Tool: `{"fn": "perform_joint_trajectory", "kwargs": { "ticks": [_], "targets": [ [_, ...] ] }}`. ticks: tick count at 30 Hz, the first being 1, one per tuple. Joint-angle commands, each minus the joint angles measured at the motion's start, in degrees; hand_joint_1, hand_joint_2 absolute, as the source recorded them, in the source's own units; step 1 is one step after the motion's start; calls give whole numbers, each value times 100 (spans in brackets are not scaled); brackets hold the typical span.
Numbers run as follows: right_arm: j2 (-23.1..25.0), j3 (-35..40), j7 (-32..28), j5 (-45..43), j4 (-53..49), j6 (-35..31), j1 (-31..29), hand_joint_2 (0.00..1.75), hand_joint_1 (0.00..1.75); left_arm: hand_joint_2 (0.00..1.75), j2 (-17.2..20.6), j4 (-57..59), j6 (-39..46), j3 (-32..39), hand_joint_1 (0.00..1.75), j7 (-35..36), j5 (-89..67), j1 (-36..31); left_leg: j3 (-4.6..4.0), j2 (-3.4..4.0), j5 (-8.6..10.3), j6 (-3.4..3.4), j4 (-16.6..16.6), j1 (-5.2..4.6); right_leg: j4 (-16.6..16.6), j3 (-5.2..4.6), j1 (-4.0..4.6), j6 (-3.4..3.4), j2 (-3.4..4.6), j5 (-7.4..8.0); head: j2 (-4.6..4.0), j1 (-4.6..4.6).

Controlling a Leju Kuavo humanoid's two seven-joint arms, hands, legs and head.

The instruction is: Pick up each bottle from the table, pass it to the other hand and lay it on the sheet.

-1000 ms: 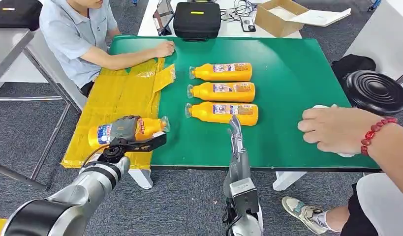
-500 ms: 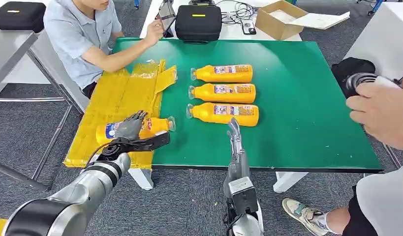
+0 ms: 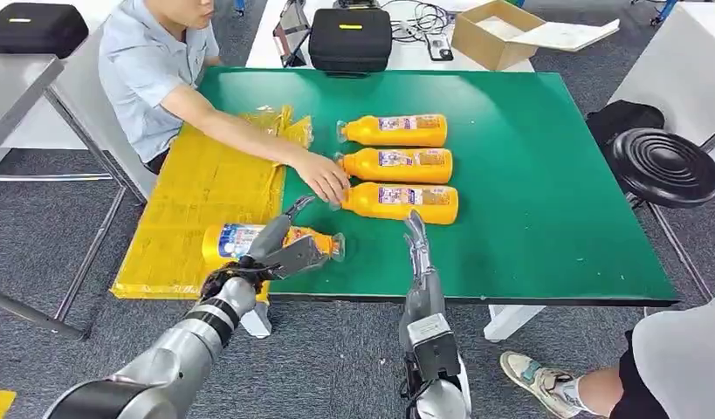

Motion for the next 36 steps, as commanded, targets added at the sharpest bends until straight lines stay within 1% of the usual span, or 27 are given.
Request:
{"fn": "perform_joint_trajectory", "kwargs": {
  "ticks": [1,4,6,10,11,13,14,16,17,18,19,20,21,22,24,25,27,28,29,30,31,32,33,34,35,36],
  "targets": [
    [-265,81,4,94,109,-293,2,0,0,175,77,-3073,945,-1189,0,-640,2635,1295,13,21,-16,-6,-3,5,-6,9,6,-11,18,-8,0,0],
    [-265,81,4,94,109,-293,2,0,0,175,77,-3073,945,-1189,0,-640,2635,1295,-11,9,-11,-6,0,5,-3,-15,6,-8,6,-5,0,-2],
    [-265,81,4,94,109,-293,2,0,0,175,77,-3073,945,-1189,0,-640,2635,1295,-11,4,-13,-7,-1,6,-4,-12,8,-10,2,-10,0,0],
    [-296,100,4,134,120,-318,-25,0,0,175,105,-3137,997,-1265,0,-640,2787,1308,-25,10,-10,-5,-1,4,-3,-26,6,-7,7,-5,0,-2],
    [-368,182,4,320,121,-628,-84,0,0,175,143,-3336,1307,-1373,0,-879,3125,1363,-14,14,-16,-7,0,6,-3,-16,8,-11,10,-10,0,0],
    [-418,120,4,230,116,-749,-173,0,0,175,251,-3800,1705,-1539,0,-972,3410,1497,-26,12,-10,-6,0,6,-4,-28,7,-8,9,-4,0,0],
    [-439,79,4,229,122,-819,-229,0,0,175,329,-3920,1977,-1612,0,-906,3405,1524,-18,16,-16,-7,2,7,-2,-20,9,-11,12,-9,0,-2],
    [-446,4,4,249,122,-857,-263,0,0,175,370,-3936,1989,-1584,0,-781,3621,1541,-28,18,-11,-6,0,6,-4,-29,7,-8,15,-3,0,0],
    [-455,-21,4,255,99,-859,-248,0,0,175,362,-3956,1882,-1553,0,-752,3855,1566,-11,26,-19,-9,0,8,-4,-14,10,-13,22,-8,0,-2],
    [-499,-10,4,387,94,-926,-230,0,0,175,353,-4053,1594,-1551,0,-700,4273,1625,-23,17,-11,-7,-4,4,-4,-24,5,-9,14,-4,0,0],
    [-550,21,4,564,118,-1042,-227,0,0,175,357,-4151,1478,-1578,0,-682,4463,1672,-25,14,-10,-7,-4,5,-5,-25,6,-8,12,-4,0,-2],
    [-717,52,4,1476,469,-1586,-278,0,0,175,384,-4500,1342,-1674,0,-669,4718,1837,-15,13,-14,-8,-4,6,-6,-15,7,-11,10,-8,0,-2],
    [-803,-63,110,1908,709,-1688,-309,0,0,175,406,-4784,1307,-1706,0,-631,4855,1991,-23,10,-9,-6,-5,5,-8,-22,6,-7,8,-4,0,0],
    [-896,-208,255,2245,845,-1739,-330,0,0,175,450,-5062,1326,-1752,0,-615,4902,2152,-9,17,-15,-7,-7,9,-13,-9,11,-11,14,-6,0,-2],
    [-926,-376,99,2201,953,-1631,-331,0,0,175,504,-5266,1359,-1797,0,-563,4920,2273,2,27,-19,-6,-11,8,-20,0,9,-10,23,-6,0,-2],
    [-926,-376,99,2201,953,-1631,-331,0,0,175,504,-5266,1359,-1797,0,-563,4920,2273,-7,23,-15,-5,-11,6,-18,-8,8,-8,20,-4,0,-2],
    [-926,-376,99,2201,953,-1631,-331,0,0,175,504,-5266,1359,-1797,0,-563,4920,2273,2,21,-23,-7,-5,9,-13,3,11,-13,17,-12,0,-2],
    [-880,-375,104,2208,951,-1630,-334,175,0,175,512,-5220,1356,-1796,0,-564,4920,2246,-5,11,-18,-6,-5,7,-10,-4,9,-12,8,-12,0,0],
    [-1011,-401,662,3048,1181,-1854,-410,175,0,175,466,-5303,1386,-1727,0,-616,5037,2316,23,19,-35,-10,-1,13,-10,25,16,-21,13,-25,0,0],
    [-1154,-515,892,3362,1260,-1925,-443,175,0,175,484,-5571,1417,-1724,0,-642,5083,2501,16,16,-34,-11,4,14,-7,21,17,-21,11,-24,0,-2],
    [-1243,-621,889,3470,1387,-1985,-502,175,0,175,489,-5788,1452,-1731,0,-661,5113,2637,-5,14,-17,-9,-7,7,-10,-5,8,-14,11,-10,0,0],
    [-1343,-817,1079,3664,1608,-2030,-596,175,0,175,455,-6020,1578,-1744,0,-757,5101,2800,-23,15,-11,-4,-8,5,-13,-22,6,-7,13,-2,0,-2],
    [-1438,-899,1197,3886,1870,-1944,-741,175,0,175,478,-6199,1659,-1806,0,-820,5065,2910,-4,21,-19,-5,-8,6,-17,-3,8,-11,17,-7,0,-2],
    [-1489,-1028,1197,3954,2102,-1939,-868,175,0,175,483,-6318,1675,-1864,0,-809,5109,2978,-15,19,-13,-3,-9,5,-18,-14,6,-6,16,-2,0,-2],
    [-1561,-1075,1314,4126,2390,-1902,-1018,175,0,175,488,-6399,1695,-1921,0,-808,5133,3034,-9,21,-17,-3,-9,6,-19,-7,8,-8,18,-4,0,-2],
    [-1639,-1105,1357,4390,2722,-1960,-1206,175,0,175,503,-6440,1728,-1996,0,-808,5127,3061,-23,19,-12,-2,-7,2,-13,-23,4,-4,16,-1,0,-4]
  ]
}}
